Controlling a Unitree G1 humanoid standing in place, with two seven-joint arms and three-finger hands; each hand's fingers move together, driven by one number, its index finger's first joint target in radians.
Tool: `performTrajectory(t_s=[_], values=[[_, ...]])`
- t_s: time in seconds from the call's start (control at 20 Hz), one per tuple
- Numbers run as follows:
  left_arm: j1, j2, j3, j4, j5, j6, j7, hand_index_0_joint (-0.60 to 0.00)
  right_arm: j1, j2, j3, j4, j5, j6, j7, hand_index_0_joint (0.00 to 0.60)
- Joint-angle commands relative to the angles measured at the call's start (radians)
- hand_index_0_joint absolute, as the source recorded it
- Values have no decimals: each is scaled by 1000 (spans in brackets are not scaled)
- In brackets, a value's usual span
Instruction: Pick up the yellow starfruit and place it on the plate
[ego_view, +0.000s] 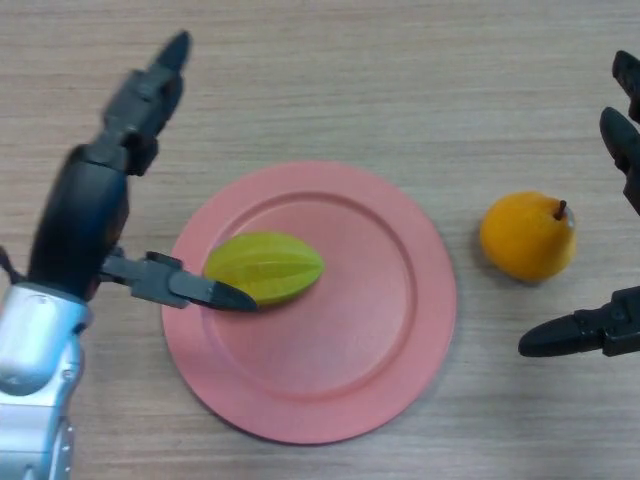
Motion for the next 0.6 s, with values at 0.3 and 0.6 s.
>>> performTrajectory(t_s=[0.3,0.6], values=[[-17,67,128,-118,-196,108,68,0,-48,-30,-26,-24,55,-110,-40,0],[-31,75,130,-135,-176,128,64,0,-51,-33,-26,-17,72,-118,-47,0]])
